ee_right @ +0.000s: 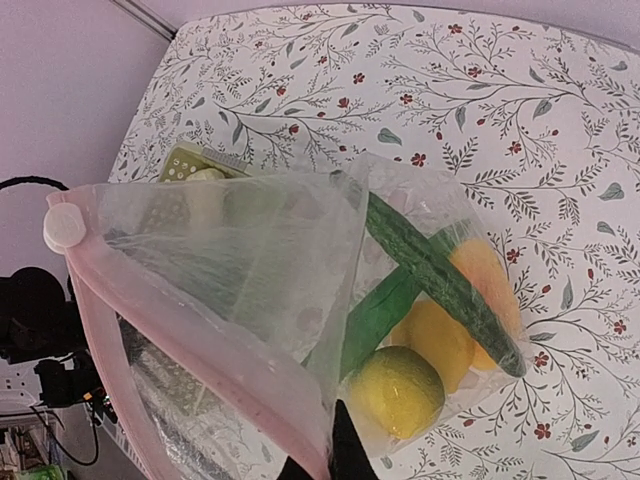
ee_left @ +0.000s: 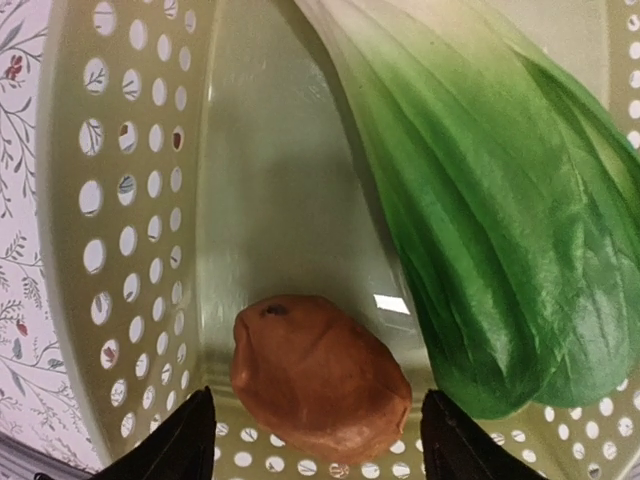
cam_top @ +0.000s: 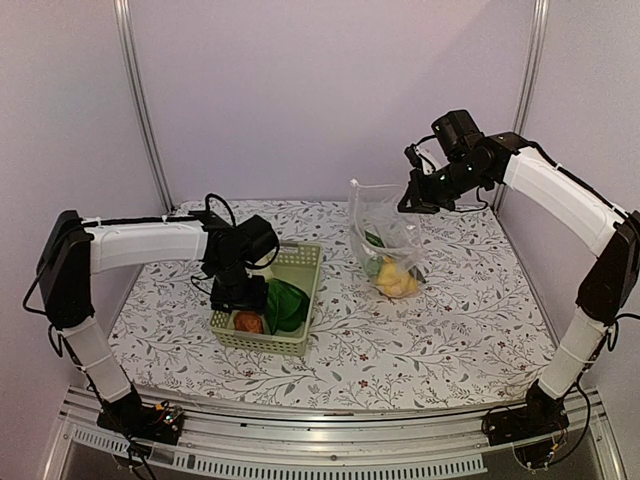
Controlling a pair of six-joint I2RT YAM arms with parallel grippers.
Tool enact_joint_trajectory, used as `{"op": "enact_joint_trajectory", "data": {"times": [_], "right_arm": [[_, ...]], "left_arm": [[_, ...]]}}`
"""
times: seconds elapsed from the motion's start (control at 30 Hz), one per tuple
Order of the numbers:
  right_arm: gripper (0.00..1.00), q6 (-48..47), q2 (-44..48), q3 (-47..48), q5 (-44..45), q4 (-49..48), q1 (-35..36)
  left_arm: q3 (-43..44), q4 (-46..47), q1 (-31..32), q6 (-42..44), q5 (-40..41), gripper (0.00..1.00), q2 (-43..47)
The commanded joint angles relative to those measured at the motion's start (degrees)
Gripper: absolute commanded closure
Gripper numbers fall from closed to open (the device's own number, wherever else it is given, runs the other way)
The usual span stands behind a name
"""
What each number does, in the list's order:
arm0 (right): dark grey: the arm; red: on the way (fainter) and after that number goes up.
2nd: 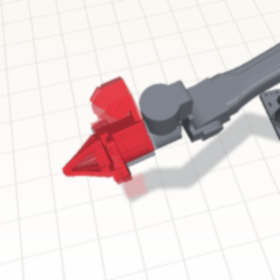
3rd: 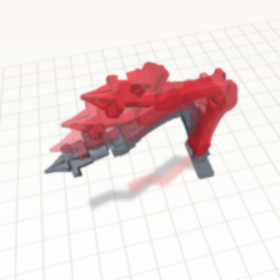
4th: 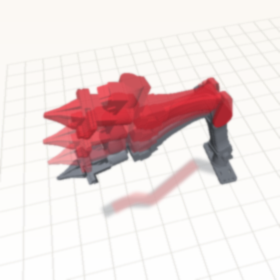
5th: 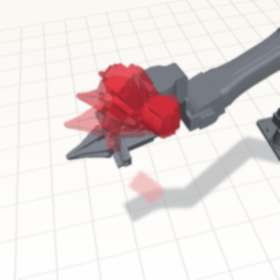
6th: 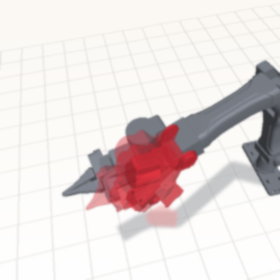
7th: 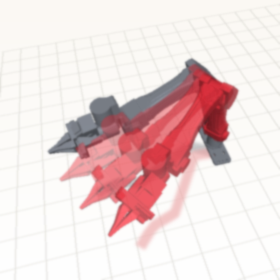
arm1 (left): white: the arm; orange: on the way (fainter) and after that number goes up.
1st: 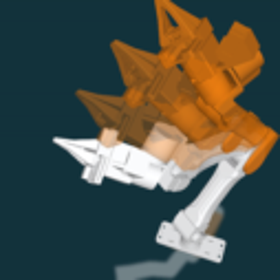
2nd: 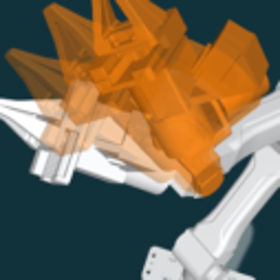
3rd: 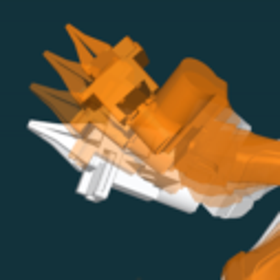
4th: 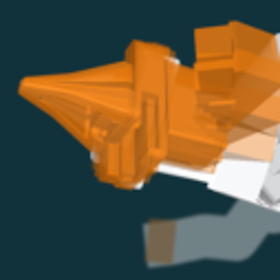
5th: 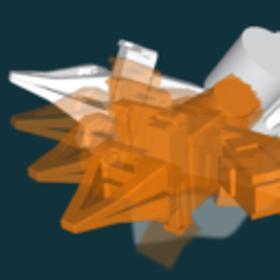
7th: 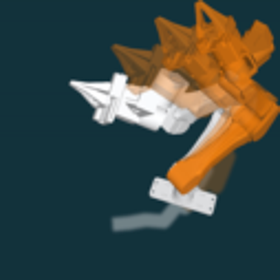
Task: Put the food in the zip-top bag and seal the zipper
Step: Pick up the fake vegetable from the bin.
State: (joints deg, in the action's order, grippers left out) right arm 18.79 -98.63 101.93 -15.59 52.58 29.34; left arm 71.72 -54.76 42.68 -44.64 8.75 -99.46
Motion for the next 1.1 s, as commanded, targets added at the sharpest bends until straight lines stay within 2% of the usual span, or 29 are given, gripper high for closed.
{"op": "enact_joint_trajectory", "data": {"times": [0.0, 0.27, 0.43, 0.53, 0.63, 0.77, 0.93, 1.07], "right_arm": [[1.0, -0.28, 1.82, -0.17, -0.47, -0.2, -0.07], [1.0, -0.86, 0.57, 2.17, -0.41, 1.32, -0.08], [1.0, -0.77, 0.36, 2.1, -0.48, 1.65, -0.07], [1.0, -0.72, 0.76, 1.3, -0.36, 1.51, -0.08], [1.0, -0.65, 1.31, 1.01, -0.21, 1.6, -0.03], [1.0, -0.72, 1.92, 0.99, 0.53, 1.5, -0.07], [1.0, -0.36, 2.17, 0.95, 0.41, 1.16, -0.06], [1.0, -0.15, 2.34, 0.64, 0.36, 0.79, -0.07]], "left_arm": [[-0.52, 2.63, -0.97, 2.55, -3.02, 0.31, -2.49], [-0.98, 2.93, -1.02, 3.73, -3.72, 0.29, -5.13], [-1.65, 4.04, -1.09, 5.12, -4.12, 0.36, -6.48], [-0.86, 3.81, -1.1, 6.17, -3.65, 0.45, -6.58], [2.18, 1.7, -0.94, 6.53, -2.34, 0.54, -4.96], [7.63, -1.92, -0.92, 7.59, 0.2, 0.59, -2.53], [17.57, -6.71, -0.86, 8.19, 1.42, 0.62, -1.15], [26.42, -6.88, -0.83, 9.57, 0.61, 0.63, -1.18]]}}
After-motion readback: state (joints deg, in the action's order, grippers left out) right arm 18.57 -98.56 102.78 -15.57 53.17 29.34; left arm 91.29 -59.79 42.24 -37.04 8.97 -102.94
